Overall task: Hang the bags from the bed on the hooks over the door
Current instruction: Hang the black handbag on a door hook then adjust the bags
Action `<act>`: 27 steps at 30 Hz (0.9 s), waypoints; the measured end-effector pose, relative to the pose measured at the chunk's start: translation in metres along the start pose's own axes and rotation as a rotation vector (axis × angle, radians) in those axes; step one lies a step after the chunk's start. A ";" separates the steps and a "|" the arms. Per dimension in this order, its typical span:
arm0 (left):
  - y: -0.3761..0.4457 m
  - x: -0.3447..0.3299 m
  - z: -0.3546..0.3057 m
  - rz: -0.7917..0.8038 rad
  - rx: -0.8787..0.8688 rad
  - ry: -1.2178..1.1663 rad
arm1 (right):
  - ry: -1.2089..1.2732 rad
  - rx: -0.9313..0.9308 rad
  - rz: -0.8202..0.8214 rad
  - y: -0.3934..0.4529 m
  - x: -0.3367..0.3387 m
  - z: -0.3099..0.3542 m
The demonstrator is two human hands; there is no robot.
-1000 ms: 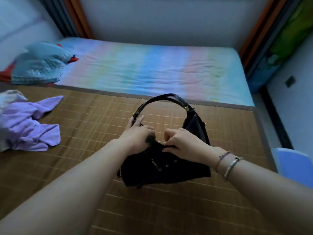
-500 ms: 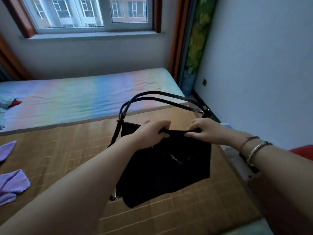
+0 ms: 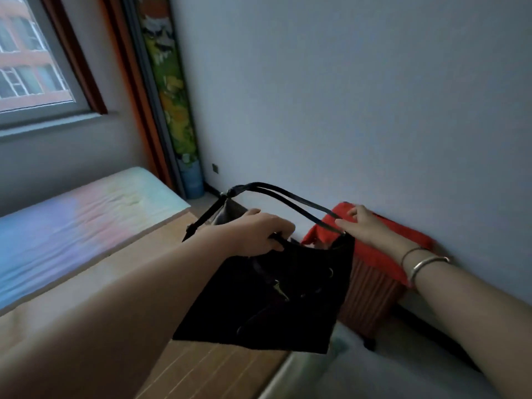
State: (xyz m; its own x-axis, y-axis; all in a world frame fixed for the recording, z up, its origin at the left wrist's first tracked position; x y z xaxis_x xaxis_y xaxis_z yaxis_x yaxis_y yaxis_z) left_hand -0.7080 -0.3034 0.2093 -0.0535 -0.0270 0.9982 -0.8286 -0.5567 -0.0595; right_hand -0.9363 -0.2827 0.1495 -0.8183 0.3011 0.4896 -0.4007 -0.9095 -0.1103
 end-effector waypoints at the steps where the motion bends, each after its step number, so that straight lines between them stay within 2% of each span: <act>1: 0.011 0.003 -0.012 0.005 -0.030 0.010 | 0.020 -0.079 -0.002 -0.003 0.014 -0.014; 5: 0.088 0.018 -0.103 0.038 -0.147 0.031 | 0.135 -0.276 -0.115 -0.023 0.133 -0.096; 8: 0.134 0.033 -0.166 -0.007 -0.231 0.036 | 0.226 -0.339 -0.217 -0.041 0.216 -0.127; 13: 0.207 0.028 -0.260 0.018 -0.384 0.067 | 0.454 -0.209 -0.356 -0.071 0.319 -0.140; 15: 0.237 0.021 -0.298 0.062 -0.456 0.110 | 0.466 -0.186 -0.401 -0.082 0.355 -0.140; 18: 0.270 0.013 -0.341 0.103 -0.515 0.136 | 0.432 -0.151 -0.416 -0.092 0.392 -0.132; 23: 0.335 0.022 -0.419 0.069 -0.711 0.103 | 0.292 -0.090 -0.554 -0.111 0.465 -0.124; 27: 0.375 0.036 -0.476 0.064 -0.902 0.190 | 0.224 -0.049 -0.837 -0.127 0.523 -0.115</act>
State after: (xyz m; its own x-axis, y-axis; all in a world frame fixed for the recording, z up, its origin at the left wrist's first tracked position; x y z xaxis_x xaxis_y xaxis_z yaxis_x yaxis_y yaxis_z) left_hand -1.2855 -0.1178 0.2193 -0.1386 0.1455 0.9796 -0.9370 0.3010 -0.1772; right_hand -1.3606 0.0235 0.3200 -0.3061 0.9199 0.2451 -0.9204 -0.3518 0.1708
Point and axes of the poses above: each hand's wrist, its own y-axis towards the middle knuckle, its own x-axis out of the back of the hand, z = x × y, the point moved 5 cm from there along y, towards the middle knuckle, and after that the axes turned 15 degrees about y, right-handed, at the moved point
